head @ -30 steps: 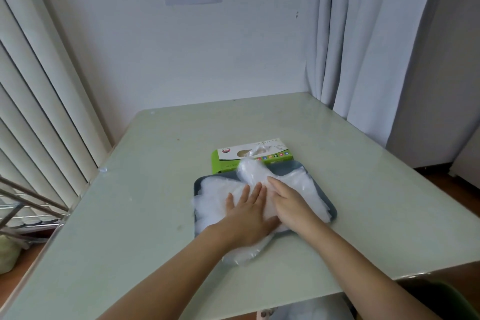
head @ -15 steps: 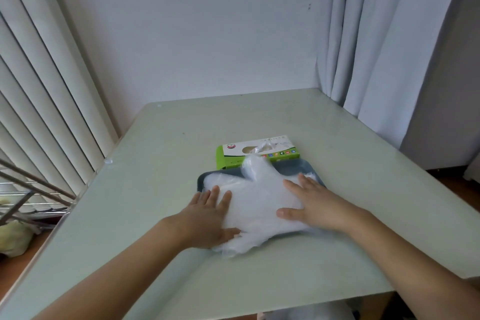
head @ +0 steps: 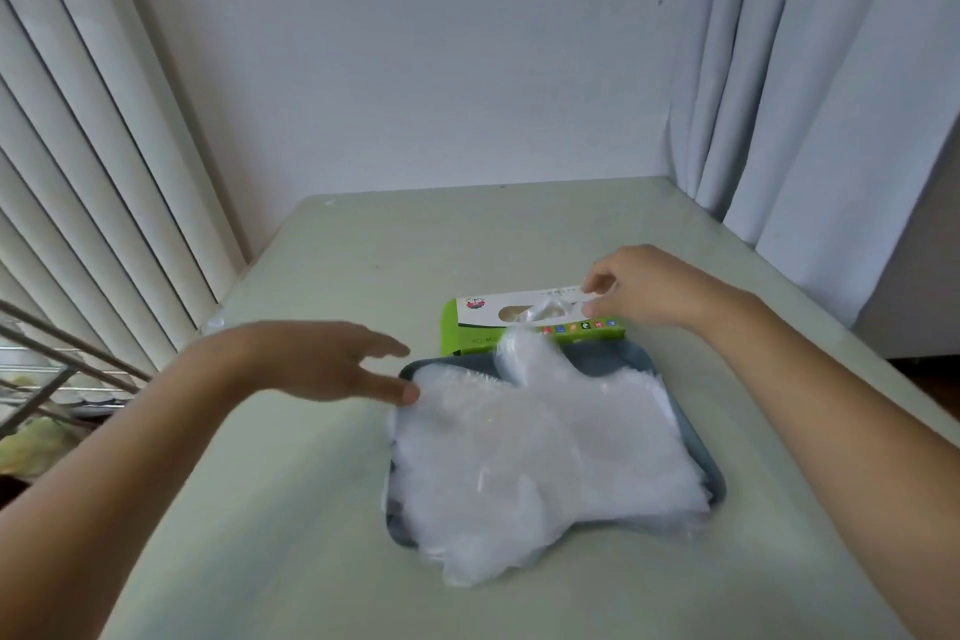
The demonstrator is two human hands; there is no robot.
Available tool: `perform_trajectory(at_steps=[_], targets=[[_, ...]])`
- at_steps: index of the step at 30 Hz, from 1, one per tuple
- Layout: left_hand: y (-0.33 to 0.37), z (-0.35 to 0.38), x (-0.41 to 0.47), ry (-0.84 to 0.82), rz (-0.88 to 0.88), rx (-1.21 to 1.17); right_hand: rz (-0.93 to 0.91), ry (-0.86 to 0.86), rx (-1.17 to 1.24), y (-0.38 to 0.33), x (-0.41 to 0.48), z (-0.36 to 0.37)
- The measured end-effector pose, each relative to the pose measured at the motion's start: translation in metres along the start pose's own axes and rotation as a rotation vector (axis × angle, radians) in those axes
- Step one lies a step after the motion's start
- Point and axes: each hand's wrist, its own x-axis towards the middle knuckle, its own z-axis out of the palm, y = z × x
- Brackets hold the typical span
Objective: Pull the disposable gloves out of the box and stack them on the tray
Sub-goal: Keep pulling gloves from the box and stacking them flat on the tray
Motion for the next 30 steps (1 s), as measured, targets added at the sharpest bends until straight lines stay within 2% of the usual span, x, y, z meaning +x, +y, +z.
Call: perform_trajectory(at_steps=[3,7,13,16,23,26,30], targets=[[-0.003,-0.019,0.023,0.157,-0.006,-0.034,-0.111,-0.037,-0.021,-0.006,0.035,0.008],[0.019,-0.020,0.065,0.332,0.093,-0.142,-0.203,-0.106,-0.053,-0.014,0.064,0.037],[0.046,0.005,0.123,0.235,0.160,-0.189,-0.206,-0.069,0.000,-0.015,0.080,0.059],[0.050,0.016,0.137,0.187,0.170,-0.186,-0.102,-0.029,0.193,-0.011,0.080,0.059],[0.046,0.024,0.149,0.189,0.176,-0.199,0.087,0.006,0.677,0.004,0.073,0.057],[0.041,0.025,0.152,0.179,0.167,-0.309,0.053,-0.010,0.555,0.003,0.070,0.056],[0.037,0.026,0.153,0.168,0.180,-0.300,-0.047,-0.028,0.364,-0.004,0.069,0.056]])
